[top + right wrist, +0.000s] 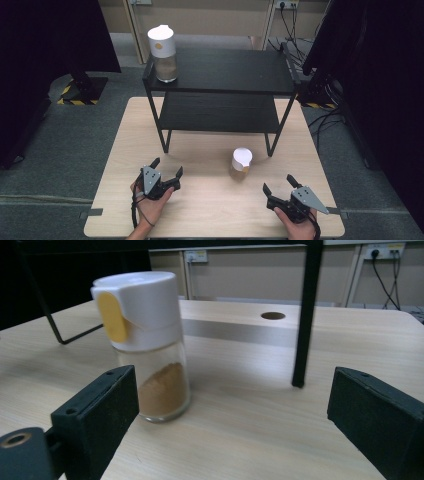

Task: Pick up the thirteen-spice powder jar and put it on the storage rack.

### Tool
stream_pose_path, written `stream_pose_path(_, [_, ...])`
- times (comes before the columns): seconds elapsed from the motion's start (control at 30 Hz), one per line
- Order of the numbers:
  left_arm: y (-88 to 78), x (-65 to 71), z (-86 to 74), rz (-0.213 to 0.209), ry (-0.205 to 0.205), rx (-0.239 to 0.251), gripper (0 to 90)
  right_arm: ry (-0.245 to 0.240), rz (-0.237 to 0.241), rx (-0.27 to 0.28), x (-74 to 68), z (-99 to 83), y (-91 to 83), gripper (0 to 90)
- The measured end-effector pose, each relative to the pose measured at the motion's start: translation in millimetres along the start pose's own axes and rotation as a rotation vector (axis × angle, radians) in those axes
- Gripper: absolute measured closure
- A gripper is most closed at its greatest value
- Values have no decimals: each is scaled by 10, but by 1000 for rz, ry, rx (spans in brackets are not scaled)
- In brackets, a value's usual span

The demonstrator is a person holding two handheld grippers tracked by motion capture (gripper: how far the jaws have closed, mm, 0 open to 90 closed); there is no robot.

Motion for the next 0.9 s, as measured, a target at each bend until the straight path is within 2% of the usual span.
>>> stream_pose_path(0.3, [2,-2,5,-2,5,-4,90,-15,48,16,-154,121,222,68])
stream_pose_path(0.6, [2,1,4,-2,9,-3,90,-19,71,28,-254,191,361,69])
stream_pose_path(0.9, [3,-5,8,-6,8,-5,89,-29,88,23,-367,264,597,78])
Point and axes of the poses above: each handheld gripper's, and its own axes: y roughly forward along the jaws, z roughly out of its top, x roughly to its right, the point moved 3 cm from there along y, roughly forward along the jaws, and after that the axes turned 4 degrees about -y, right-handed, at the moved point
